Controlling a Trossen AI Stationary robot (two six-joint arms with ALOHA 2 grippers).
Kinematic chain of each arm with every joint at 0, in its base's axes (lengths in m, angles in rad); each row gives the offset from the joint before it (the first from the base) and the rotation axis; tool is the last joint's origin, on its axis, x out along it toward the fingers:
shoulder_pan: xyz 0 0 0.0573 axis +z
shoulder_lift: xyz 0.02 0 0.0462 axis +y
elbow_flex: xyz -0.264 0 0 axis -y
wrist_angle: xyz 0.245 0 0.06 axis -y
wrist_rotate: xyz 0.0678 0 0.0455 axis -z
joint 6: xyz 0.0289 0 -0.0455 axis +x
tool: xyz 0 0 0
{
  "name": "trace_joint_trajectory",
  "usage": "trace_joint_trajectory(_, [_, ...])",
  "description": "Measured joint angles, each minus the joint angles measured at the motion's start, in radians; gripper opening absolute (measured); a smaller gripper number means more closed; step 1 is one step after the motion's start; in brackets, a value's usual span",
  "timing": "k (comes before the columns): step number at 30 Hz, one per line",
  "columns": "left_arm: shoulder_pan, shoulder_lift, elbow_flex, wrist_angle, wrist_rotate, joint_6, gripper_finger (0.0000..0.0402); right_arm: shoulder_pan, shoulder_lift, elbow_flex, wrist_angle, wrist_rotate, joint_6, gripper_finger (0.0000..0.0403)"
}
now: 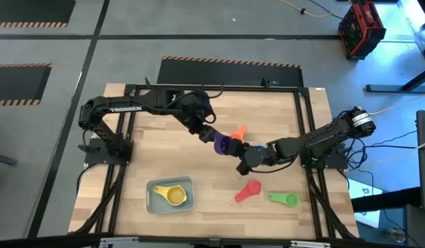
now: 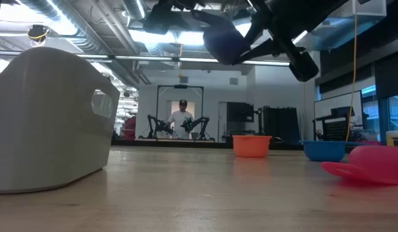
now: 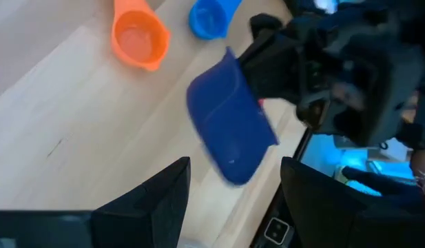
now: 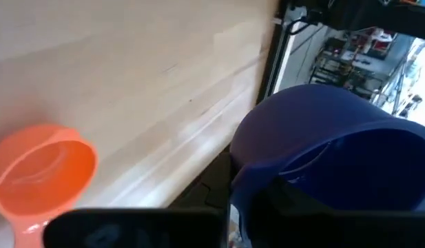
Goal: Nest measuring cups in basket
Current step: Stack the violet measuring cup on top of the yellow measuring cup in the gray bin
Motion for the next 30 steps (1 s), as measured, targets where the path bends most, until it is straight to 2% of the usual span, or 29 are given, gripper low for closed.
trace_joint_trajectory(4, [-0.002,0.01,0.0,0.008,-0.003,-0.001,0.022,0.0,0.0,0.0,-0.001,0.001,-0.041,0.0037])
trace_joint_trajectory(7, [-0.001,0.006,0.0,0.034,-0.003,-0.001,0.022,0.0,0.0,0.0,-0.001,0.001,-0.066,0.0027])
trace_joint_trajectory(17, [-0.001,0.007,0.0,0.055,-0.005,-0.026,0.0216,0.0,0.0,0.0,0.009,0.0,-0.068,0.0035])
trace_joint_trajectory(24, [-0.001,0.006,0.0,0.056,-0.028,-0.027,0.0184,0.0,0.0,0.0,0.012,-0.001,-0.068,0.0024])
trace_joint_trajectory(30, [-0.001,0.007,0.0,0.055,-0.027,-0.027,0.0143,0.0,0.0,0.0,0.012,-0.001,-0.067,0.0039])
